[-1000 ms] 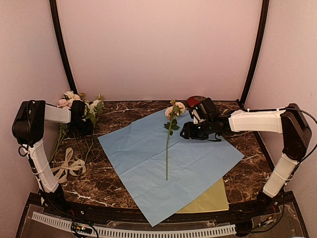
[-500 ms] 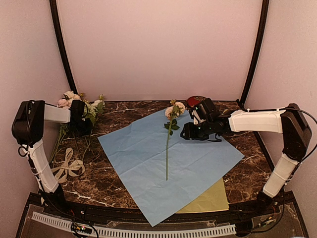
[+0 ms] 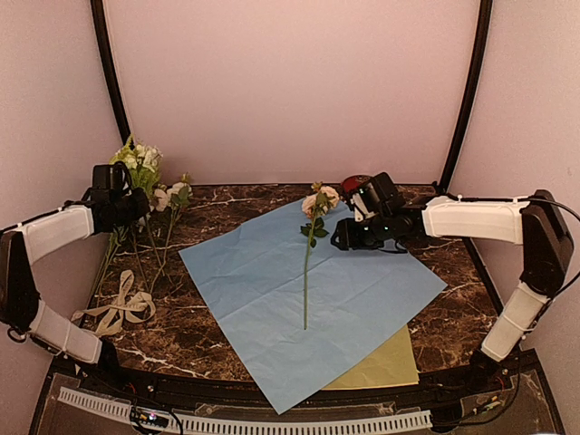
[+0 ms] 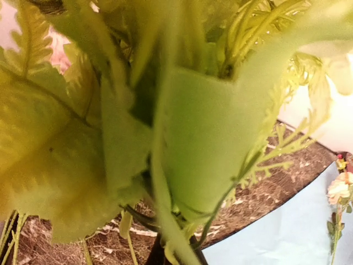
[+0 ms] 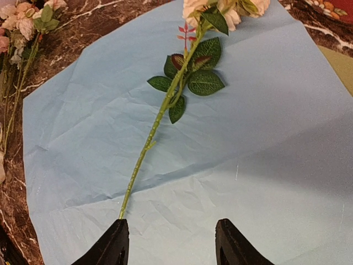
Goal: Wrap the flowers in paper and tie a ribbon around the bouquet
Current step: Pass from the left arm to the right
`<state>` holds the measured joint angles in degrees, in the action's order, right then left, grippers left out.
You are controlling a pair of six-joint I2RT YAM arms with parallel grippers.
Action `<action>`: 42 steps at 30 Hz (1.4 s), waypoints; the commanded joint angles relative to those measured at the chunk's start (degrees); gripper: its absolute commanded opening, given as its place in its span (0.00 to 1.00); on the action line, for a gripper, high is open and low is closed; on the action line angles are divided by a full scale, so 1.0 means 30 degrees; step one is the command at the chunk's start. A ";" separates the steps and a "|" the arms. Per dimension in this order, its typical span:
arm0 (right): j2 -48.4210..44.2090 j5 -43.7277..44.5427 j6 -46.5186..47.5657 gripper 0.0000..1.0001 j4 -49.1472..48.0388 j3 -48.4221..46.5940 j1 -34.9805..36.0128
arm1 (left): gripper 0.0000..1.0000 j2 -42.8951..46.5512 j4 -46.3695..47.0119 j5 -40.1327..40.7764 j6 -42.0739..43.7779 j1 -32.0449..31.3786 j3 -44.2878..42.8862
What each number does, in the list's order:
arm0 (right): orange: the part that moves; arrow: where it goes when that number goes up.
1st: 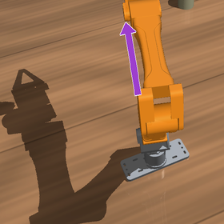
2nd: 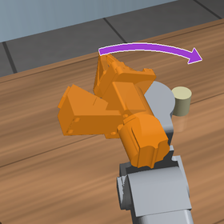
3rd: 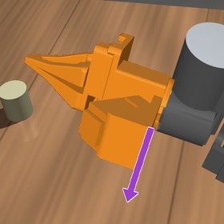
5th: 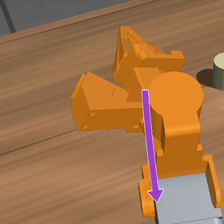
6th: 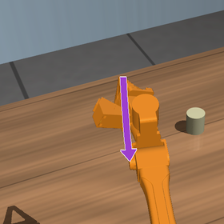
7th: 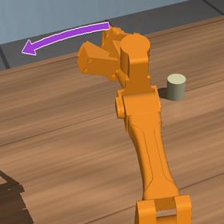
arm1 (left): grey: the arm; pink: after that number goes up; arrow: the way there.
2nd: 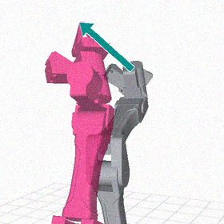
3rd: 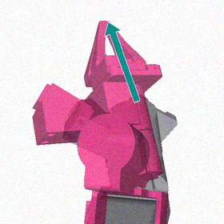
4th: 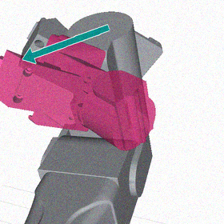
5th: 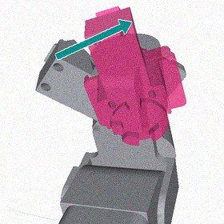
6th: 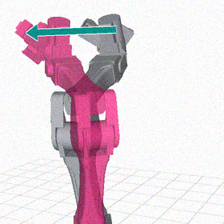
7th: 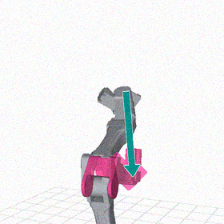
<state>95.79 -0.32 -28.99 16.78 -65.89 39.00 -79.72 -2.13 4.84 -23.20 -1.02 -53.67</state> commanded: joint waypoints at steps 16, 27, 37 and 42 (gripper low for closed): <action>-0.0282 -1.0126 0.3225 0.60 -0.9403 -0.2953 0.4828 | 0.00 0.1432 1.3136 -0.6554 -0.1831 -1.3790 0.0160; -0.0466 -0.7020 0.1868 0.06 -0.9951 -0.1611 0.4921 | 0.00 0.0288 1.4602 -0.6618 -0.2954 -1.4573 0.0494; 0.1076 -0.4937 -0.2519 0.00 -0.6768 -0.1929 0.3688 | 0.77 -0.0409 0.3511 0.1242 -0.2914 -1.3623 -0.1160; 0.3284 -0.4817 -0.3294 0.00 -0.5514 -0.2227 0.3411 | 0.80 -0.0728 0.0066 0.1348 -0.4648 -1.1576 -0.0563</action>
<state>100.71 -16.01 -35.29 -3.22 -71.55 49.54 -81.43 11.66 4.16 -33.39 -39.75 -56.10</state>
